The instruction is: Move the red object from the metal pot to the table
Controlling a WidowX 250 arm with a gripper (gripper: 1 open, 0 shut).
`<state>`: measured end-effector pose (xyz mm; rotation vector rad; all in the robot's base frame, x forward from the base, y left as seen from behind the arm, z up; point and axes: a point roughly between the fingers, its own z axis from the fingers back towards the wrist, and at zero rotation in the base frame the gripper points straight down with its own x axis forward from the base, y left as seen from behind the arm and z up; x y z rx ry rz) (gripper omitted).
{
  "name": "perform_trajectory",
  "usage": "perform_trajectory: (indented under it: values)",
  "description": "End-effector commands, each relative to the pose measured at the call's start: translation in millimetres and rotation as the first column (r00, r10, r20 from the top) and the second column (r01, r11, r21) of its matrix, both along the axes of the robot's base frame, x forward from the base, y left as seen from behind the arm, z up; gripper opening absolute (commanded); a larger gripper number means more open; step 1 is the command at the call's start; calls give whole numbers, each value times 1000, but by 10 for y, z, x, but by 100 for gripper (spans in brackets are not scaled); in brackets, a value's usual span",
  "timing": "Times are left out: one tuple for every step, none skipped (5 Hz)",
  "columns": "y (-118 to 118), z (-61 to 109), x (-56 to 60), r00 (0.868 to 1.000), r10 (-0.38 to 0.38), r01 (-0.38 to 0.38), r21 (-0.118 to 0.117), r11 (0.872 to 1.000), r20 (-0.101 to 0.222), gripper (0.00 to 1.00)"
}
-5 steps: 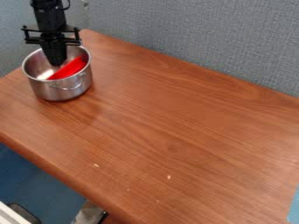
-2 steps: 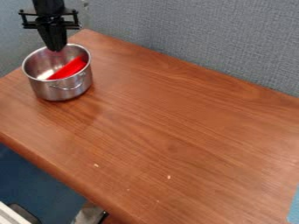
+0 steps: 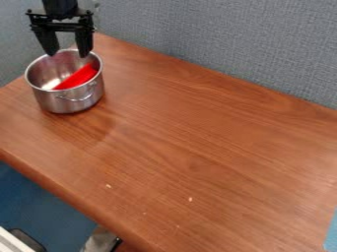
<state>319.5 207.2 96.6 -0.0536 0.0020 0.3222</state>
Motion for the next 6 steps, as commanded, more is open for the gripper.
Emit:
perform_trajectory:
  values:
    - [0, 250, 41, 998, -9, 5, 67, 998, 64, 100]
    - [2, 172, 38, 999, -7, 3, 78, 997, 49, 100]
    - [6, 98, 33, 999, -4, 1, 90, 996, 34, 100]
    - [11, 27, 28, 1000, -1, -1, 100, 995, 18, 100]
    - [19, -43, 20, 1000, 3, -3, 110, 994, 4, 100]
    - [30, -118, 13, 1000, 7, -6, 121, 993, -12, 100]
